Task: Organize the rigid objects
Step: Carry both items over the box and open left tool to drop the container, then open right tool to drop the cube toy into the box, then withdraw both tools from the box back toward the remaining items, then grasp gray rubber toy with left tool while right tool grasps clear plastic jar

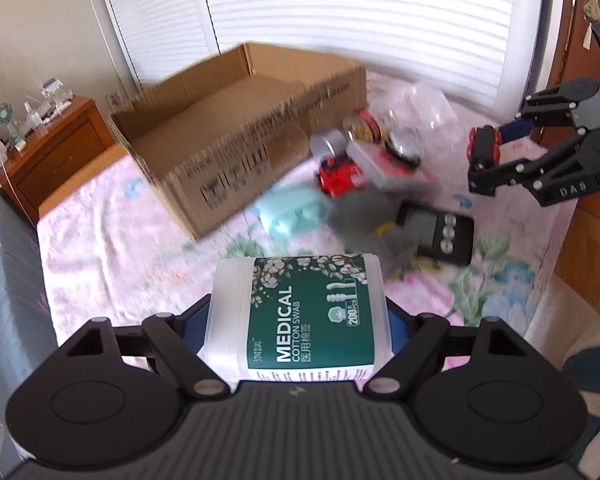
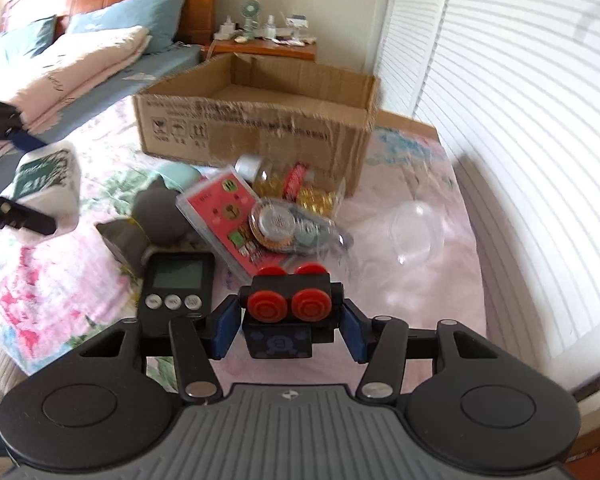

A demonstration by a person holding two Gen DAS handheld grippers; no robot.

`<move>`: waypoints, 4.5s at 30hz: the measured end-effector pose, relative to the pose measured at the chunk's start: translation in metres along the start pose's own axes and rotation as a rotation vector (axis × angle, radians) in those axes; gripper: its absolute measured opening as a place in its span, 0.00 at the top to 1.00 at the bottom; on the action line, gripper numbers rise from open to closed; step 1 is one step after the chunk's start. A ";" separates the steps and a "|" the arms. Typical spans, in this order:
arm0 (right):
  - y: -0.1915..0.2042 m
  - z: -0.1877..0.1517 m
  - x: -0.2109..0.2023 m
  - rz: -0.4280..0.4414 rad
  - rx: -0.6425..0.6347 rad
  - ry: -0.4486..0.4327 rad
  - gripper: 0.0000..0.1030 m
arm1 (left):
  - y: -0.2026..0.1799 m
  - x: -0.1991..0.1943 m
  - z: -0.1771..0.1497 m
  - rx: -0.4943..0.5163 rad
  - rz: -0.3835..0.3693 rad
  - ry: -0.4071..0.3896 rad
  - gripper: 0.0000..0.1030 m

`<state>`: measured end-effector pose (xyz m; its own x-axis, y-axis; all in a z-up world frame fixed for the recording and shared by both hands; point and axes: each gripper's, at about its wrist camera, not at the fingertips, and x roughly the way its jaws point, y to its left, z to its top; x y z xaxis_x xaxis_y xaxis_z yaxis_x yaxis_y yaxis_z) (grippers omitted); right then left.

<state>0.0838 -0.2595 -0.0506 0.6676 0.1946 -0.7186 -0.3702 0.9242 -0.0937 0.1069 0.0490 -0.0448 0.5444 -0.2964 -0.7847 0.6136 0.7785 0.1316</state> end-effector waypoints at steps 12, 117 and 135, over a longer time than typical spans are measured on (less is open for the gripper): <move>-0.010 0.069 -0.011 0.054 -0.068 -0.105 0.43 | 0.055 0.010 0.110 -0.022 0.093 -0.103 0.20; -0.039 0.019 0.032 0.046 0.219 0.129 0.00 | -0.036 0.044 0.011 -0.201 -0.008 -0.087 0.01; -0.008 0.001 0.017 -0.007 0.164 0.135 0.00 | 0.006 0.043 -0.008 -0.299 0.121 -0.078 0.00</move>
<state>0.0989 -0.2627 -0.0615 0.5733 0.1528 -0.8050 -0.2487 0.9685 0.0067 0.1298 0.0455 -0.0825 0.6524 -0.2245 -0.7238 0.3530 0.9352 0.0282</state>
